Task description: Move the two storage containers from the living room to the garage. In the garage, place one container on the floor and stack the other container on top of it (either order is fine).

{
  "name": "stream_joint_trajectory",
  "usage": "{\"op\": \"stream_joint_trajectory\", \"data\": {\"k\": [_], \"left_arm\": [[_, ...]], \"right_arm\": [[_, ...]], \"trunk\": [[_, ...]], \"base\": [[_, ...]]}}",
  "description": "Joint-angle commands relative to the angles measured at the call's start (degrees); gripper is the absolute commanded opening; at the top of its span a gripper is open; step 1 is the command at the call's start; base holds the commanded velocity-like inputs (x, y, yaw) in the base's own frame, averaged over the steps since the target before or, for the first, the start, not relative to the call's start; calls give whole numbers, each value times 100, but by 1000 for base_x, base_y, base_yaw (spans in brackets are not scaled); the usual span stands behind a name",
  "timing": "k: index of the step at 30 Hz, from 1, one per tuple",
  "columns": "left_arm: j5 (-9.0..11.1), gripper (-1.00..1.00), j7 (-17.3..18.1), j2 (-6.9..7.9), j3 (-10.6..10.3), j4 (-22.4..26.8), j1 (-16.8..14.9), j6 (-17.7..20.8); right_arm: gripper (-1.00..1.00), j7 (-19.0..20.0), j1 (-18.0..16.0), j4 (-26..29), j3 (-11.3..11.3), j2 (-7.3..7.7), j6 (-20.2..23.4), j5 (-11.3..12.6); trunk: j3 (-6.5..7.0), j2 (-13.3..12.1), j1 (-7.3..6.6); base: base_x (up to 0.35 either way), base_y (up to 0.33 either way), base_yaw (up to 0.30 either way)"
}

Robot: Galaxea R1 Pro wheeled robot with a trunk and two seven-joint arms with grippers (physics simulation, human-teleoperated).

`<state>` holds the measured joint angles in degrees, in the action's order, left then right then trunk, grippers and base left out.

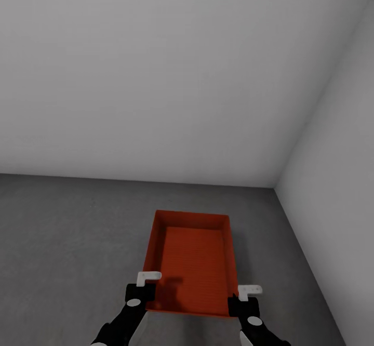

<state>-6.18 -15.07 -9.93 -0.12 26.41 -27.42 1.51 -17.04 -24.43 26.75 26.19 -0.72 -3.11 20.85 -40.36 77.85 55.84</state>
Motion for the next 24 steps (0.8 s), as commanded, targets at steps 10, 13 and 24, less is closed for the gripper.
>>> {"op": "stream_joint_trajectory", "data": {"k": [10, 13, 24], "left_arm": [[20, -100, 197, -1, 49, -13, -9, 19], [19, -100, 197, -1, 52, -13, -9, 20], [20, -100, 192, -1, 48, -12, -9, 24]], "right_arm": [[-100, -107, -2, -513, 61, 98, -43, -20], [-100, -107, -3, -513, 61, 98, -42, -20], [-100, -107, -3, -513, 61, 98, -41, -20]], "trunk": [[-4, 2, 3], [-4, 2, 3], [-4, 2, 3]], "base": [[335, 0, 0], [335, 0, 0], [325, 0, 0]]}}
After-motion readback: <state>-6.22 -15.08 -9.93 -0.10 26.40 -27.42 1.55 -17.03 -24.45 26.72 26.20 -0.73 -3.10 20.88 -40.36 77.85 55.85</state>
